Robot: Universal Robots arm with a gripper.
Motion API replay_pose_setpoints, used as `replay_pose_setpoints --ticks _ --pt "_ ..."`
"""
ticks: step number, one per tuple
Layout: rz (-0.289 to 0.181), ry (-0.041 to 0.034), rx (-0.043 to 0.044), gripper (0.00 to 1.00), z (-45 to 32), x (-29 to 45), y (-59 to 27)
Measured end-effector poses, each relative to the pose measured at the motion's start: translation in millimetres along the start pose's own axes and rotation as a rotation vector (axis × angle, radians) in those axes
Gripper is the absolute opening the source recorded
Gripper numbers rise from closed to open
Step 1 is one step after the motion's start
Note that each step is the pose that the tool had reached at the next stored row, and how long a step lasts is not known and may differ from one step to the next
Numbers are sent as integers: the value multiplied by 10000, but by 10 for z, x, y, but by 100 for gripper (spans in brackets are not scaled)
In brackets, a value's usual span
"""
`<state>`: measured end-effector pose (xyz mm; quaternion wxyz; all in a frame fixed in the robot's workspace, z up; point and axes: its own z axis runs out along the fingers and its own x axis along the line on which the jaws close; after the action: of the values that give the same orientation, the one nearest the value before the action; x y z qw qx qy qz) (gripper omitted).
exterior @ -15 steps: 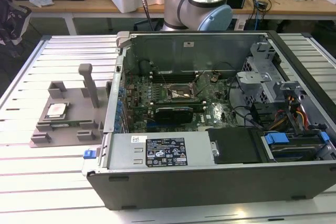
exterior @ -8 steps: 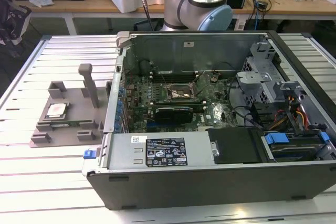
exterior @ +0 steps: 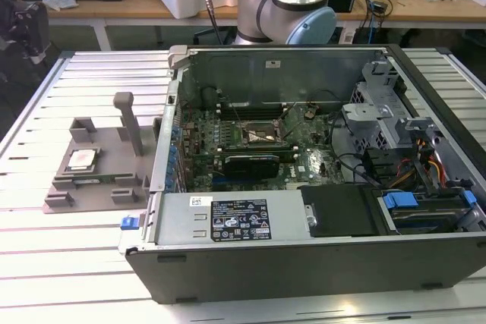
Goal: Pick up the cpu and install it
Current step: 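Pick up the cpu and move it towards the insertion slot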
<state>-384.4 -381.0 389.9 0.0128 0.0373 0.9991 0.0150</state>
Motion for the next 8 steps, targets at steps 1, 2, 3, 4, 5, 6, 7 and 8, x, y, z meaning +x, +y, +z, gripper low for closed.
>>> replay_pose_setpoints --ticks 1,2,3,4,5,6,7,8 --pt "0 0 0 60 0 0 0" --pt "-1 0 0 60 0 0 0" --pt "0 1 0 66 0 0 0" --pt "-1 -1 7 66 0 1 0" --pt "1 -2 81 66 -1 2 1" --pt "-5 -6 178 66 0 -2 2" --pt "-23 1 288 66 1 -11 5" --pt "-53 12 321 66 2 -24 7"
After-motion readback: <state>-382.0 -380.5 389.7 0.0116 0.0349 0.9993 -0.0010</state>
